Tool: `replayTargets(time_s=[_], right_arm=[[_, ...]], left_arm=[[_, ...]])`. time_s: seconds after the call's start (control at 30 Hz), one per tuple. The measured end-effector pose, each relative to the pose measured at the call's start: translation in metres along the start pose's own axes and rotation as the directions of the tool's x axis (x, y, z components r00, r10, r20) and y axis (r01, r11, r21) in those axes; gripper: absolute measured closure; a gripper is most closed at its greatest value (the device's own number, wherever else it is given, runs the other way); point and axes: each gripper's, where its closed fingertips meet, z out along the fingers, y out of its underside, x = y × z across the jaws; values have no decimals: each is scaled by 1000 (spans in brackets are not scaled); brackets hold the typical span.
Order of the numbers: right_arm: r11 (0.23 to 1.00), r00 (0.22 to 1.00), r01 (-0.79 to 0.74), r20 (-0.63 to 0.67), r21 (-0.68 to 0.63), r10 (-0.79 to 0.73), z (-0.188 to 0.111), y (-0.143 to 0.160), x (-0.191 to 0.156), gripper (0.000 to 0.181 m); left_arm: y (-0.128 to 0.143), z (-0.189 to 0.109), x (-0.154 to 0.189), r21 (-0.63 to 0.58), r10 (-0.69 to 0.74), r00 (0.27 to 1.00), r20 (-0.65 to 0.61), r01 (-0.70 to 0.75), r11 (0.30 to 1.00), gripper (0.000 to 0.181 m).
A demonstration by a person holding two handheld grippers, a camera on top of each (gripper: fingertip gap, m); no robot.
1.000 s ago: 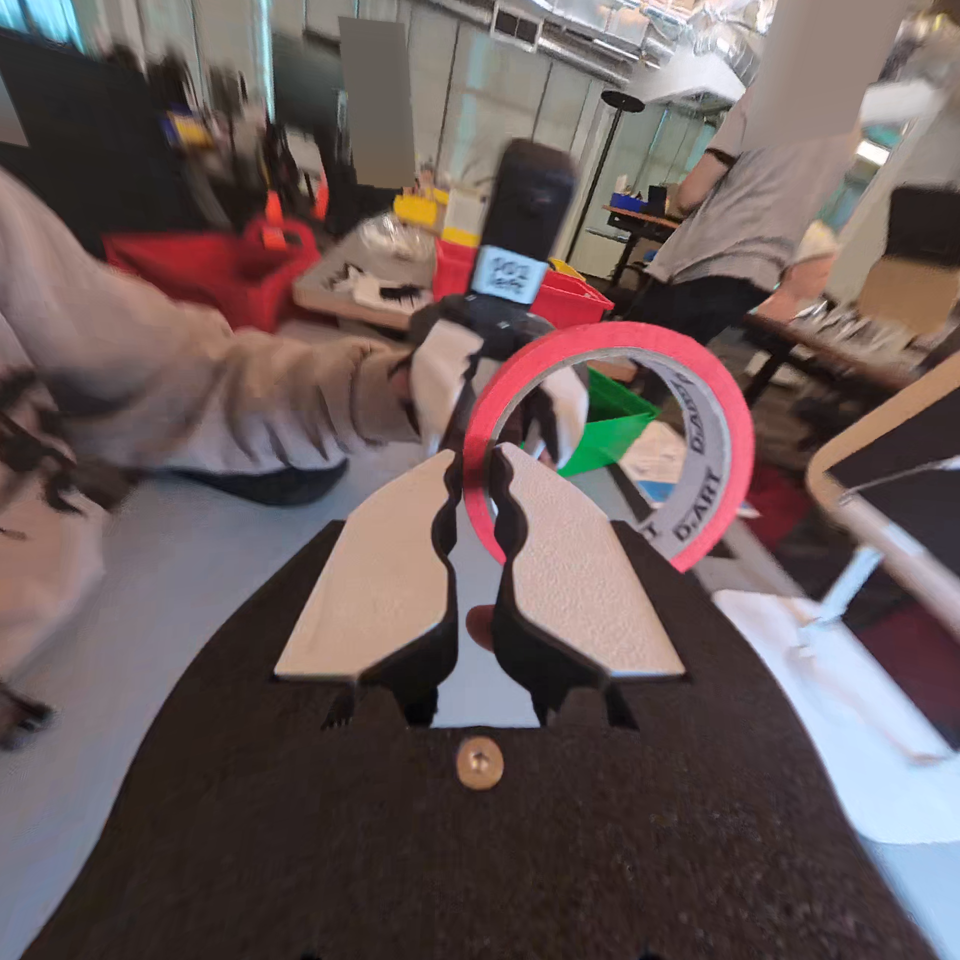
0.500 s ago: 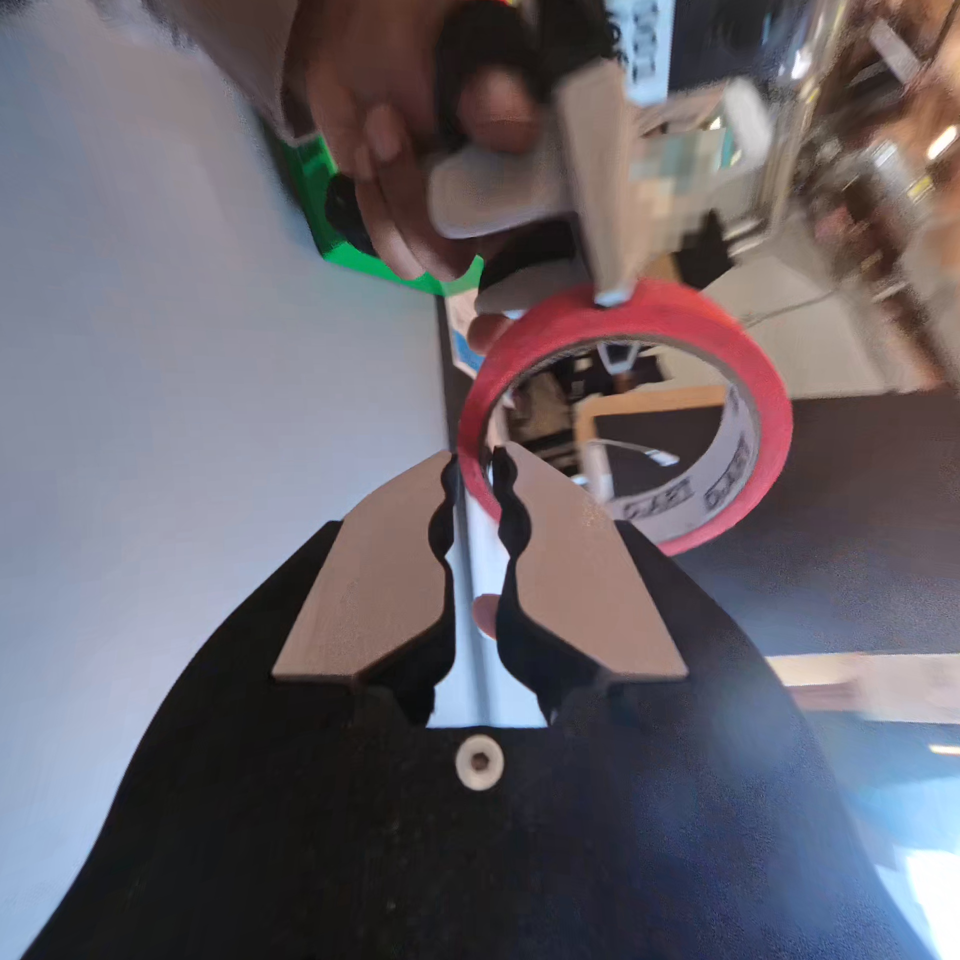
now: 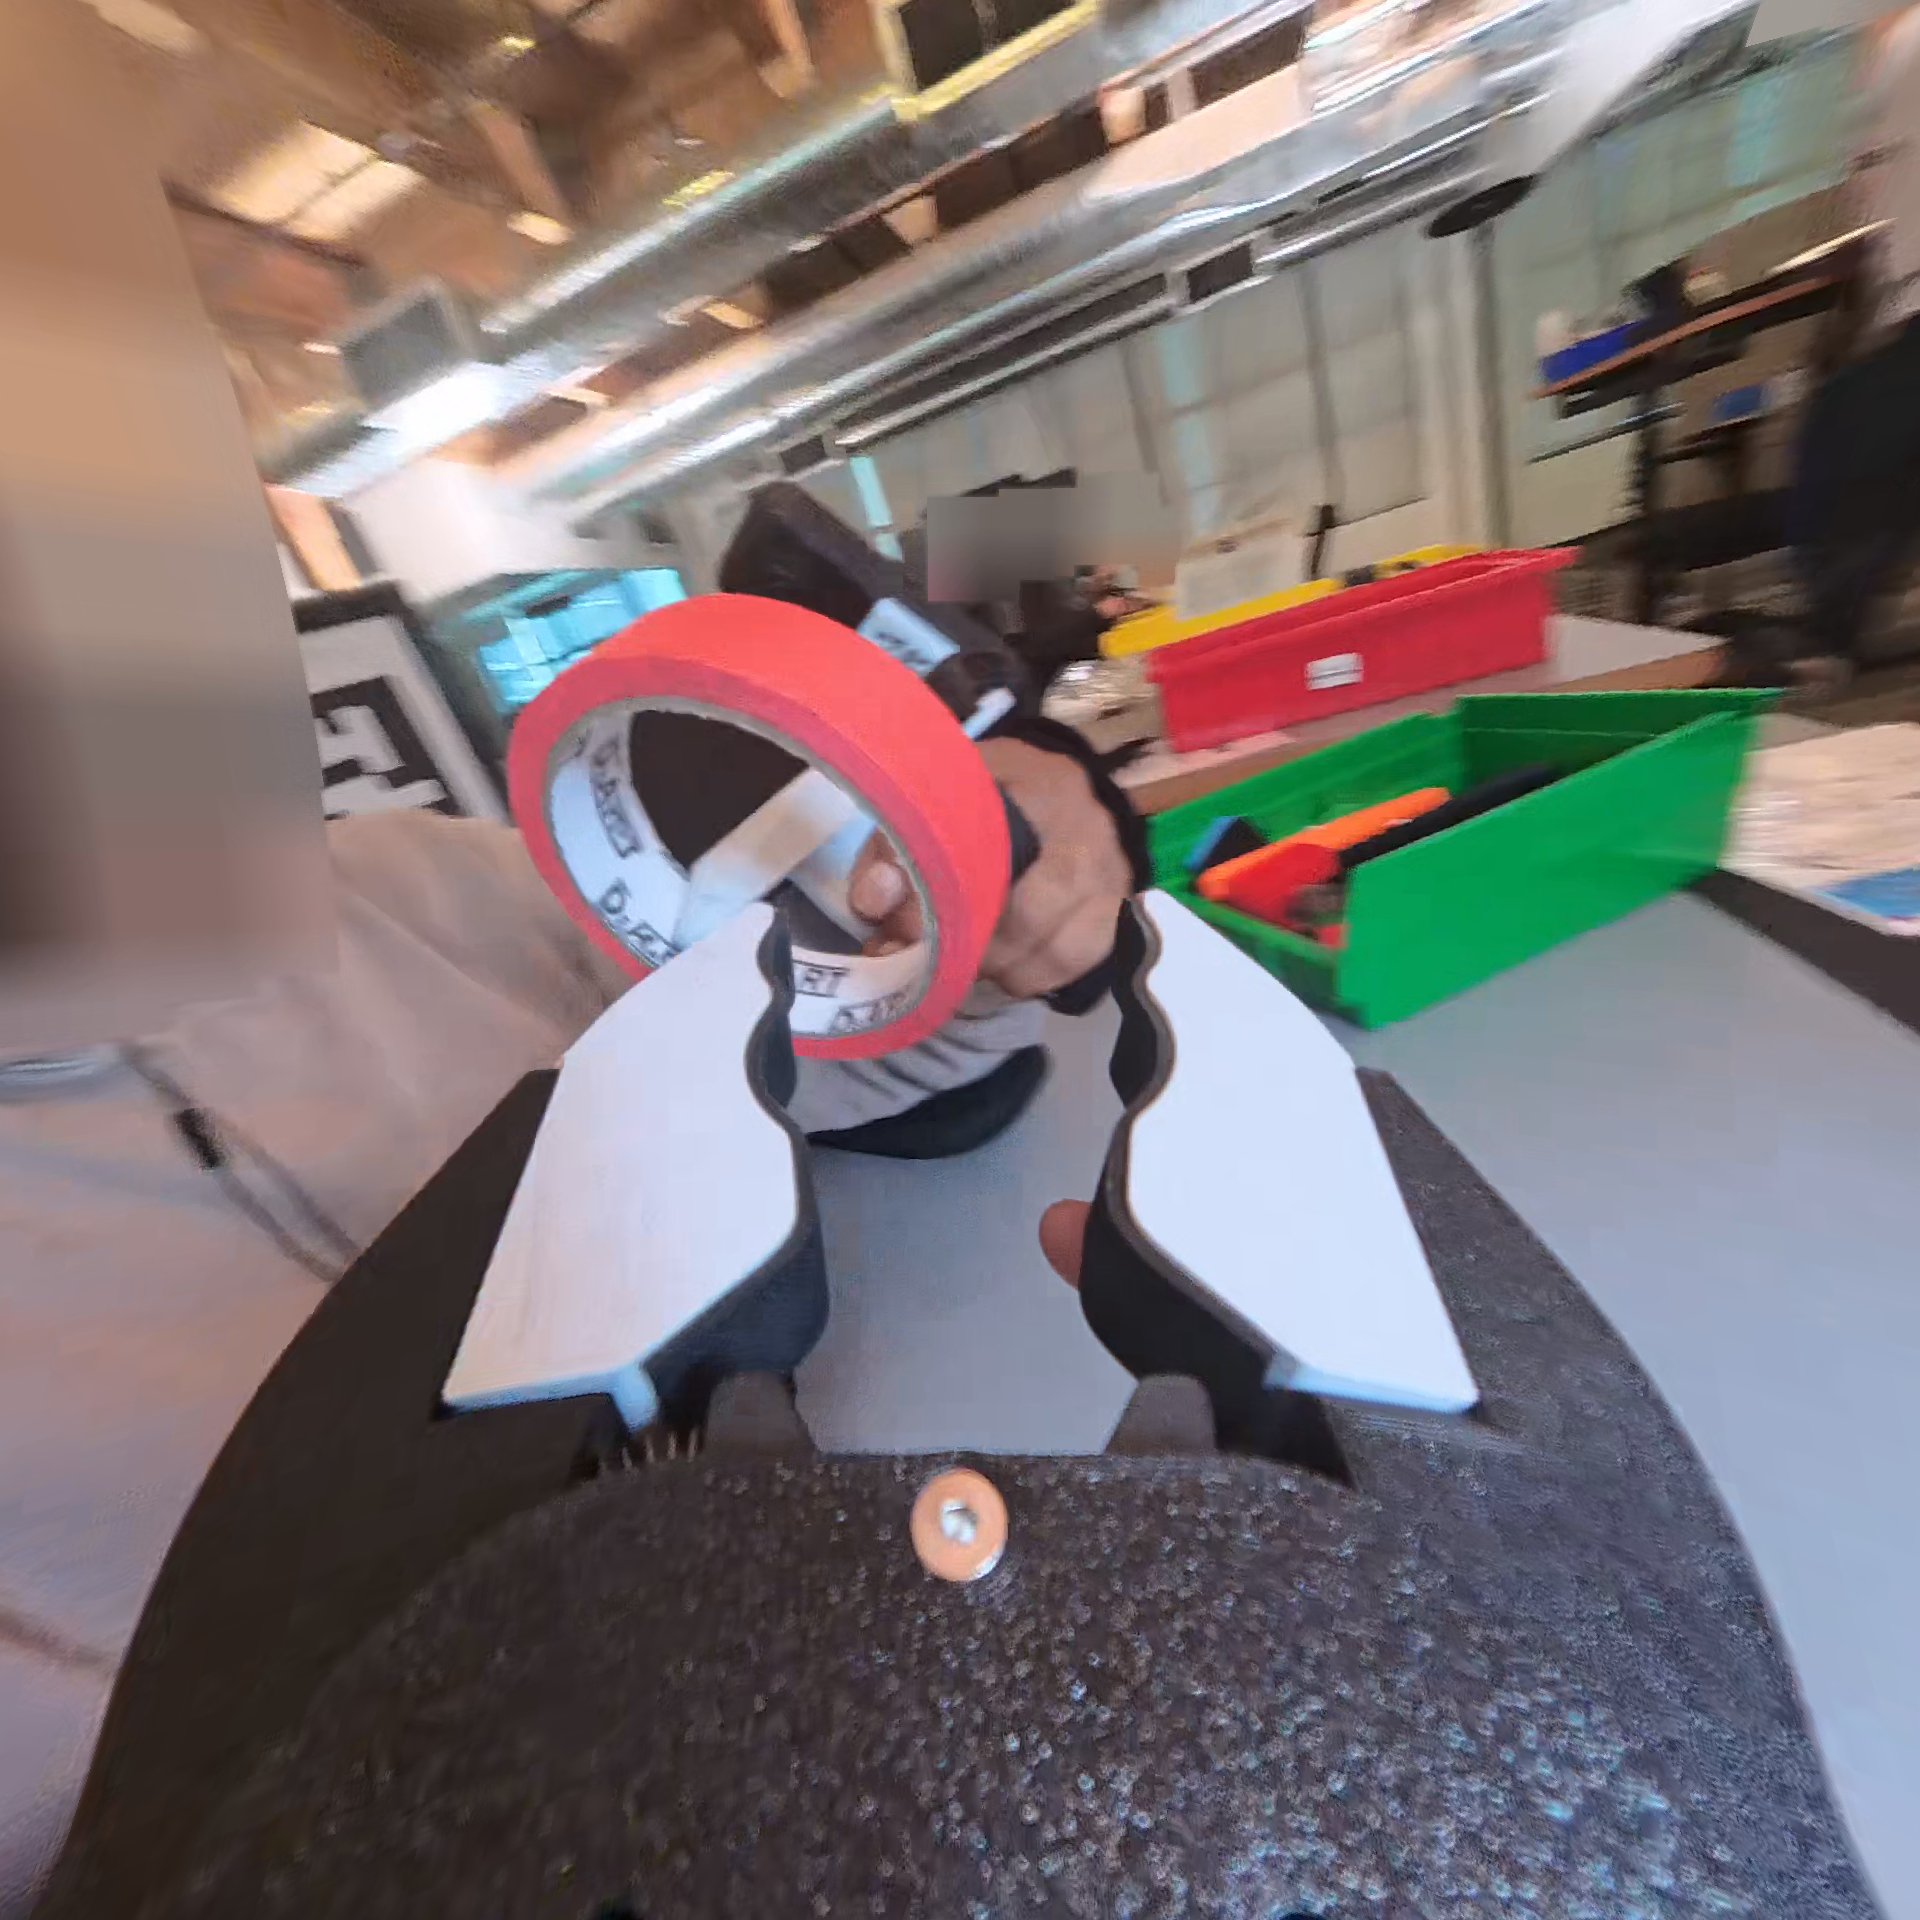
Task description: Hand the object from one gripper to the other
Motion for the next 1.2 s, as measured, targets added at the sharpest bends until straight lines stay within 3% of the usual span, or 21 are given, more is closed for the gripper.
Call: replayTargets(time_s=[0.07,0.13,0.27,0.37,0.43,0.5,0.57,0.63,0.67,0.77,0.83,0.87,0.9,1.07,1.13,1.2], right_arm=[[999,996,10,93,-34,-7,15,7,-19,138],[982,981,182,-61,-58,-185,24,3,-8,167],[890,808,411,-373,-195,-455,8,-24,14,171],[768,532,558,-575,-314,-622,-18,-57,25,171],[630,297,632,-611,-451,-734,-31,-70,27,171],[477,28,612,-585,-631,-810,-42,-76,34,171],[354,-181,487,-488,-798,-854,-50,-74,47,171],[295,-294,338,-399,-894,-869,-55,-68,58,171],[285,-311,281,-368,-916,-876,-55,-62,63,171],[294,-274,166,-331,-941,-903,-48,-42,73,171],[285,-249,124,-308,-950,-918,-42,-31,75,171],[301,-222,108,-318,-948,-922,-41,-26,75,170],[325,-189,115,-342,-939,-920,-40,-25,75,168],[473,98,263,-464,-841,-880,-25,-25,56,151],[543,290,376,-461,-751,-838,-10,-25,37,139],[612,506,476,-372,-632,-778,2,-22,7,126]], left_arm=[[0,5,9,-3,25,999,-39,-25,1000,171],[-2,6,13,5,10,998,-55,-10,1000,171],[14,-12,-14,-65,-120,991,58,123,990,164],[12,-35,-42,51,-326,937,124,322,945,155],[11,-46,-60,135,-467,871,155,450,883,148],[10,-53,-75,207,-547,816,184,512,834,142],[16,-54,-86,196,-535,795,287,498,845,136],[28,-50,-91,72,-406,803,436,419,905,132],[35,-47,-93,-15,-316,803,505,375,927,129],[57,-43,-101,-265,-41,757,652,278,923,125],[71,-40,-100,-409,107,759,642,221,886,136],[76,-37,-96,-449,138,778,614,200,871,149],[79,-38,-96,-465,150,779,609,197,863,149],[66,-47,-95,-370,59,818,573,193,909,152],[55,-51,-89,-314,31,852,523,159,936,153],[38,-54,-82,-223,-21,887,462,139,965,153]])
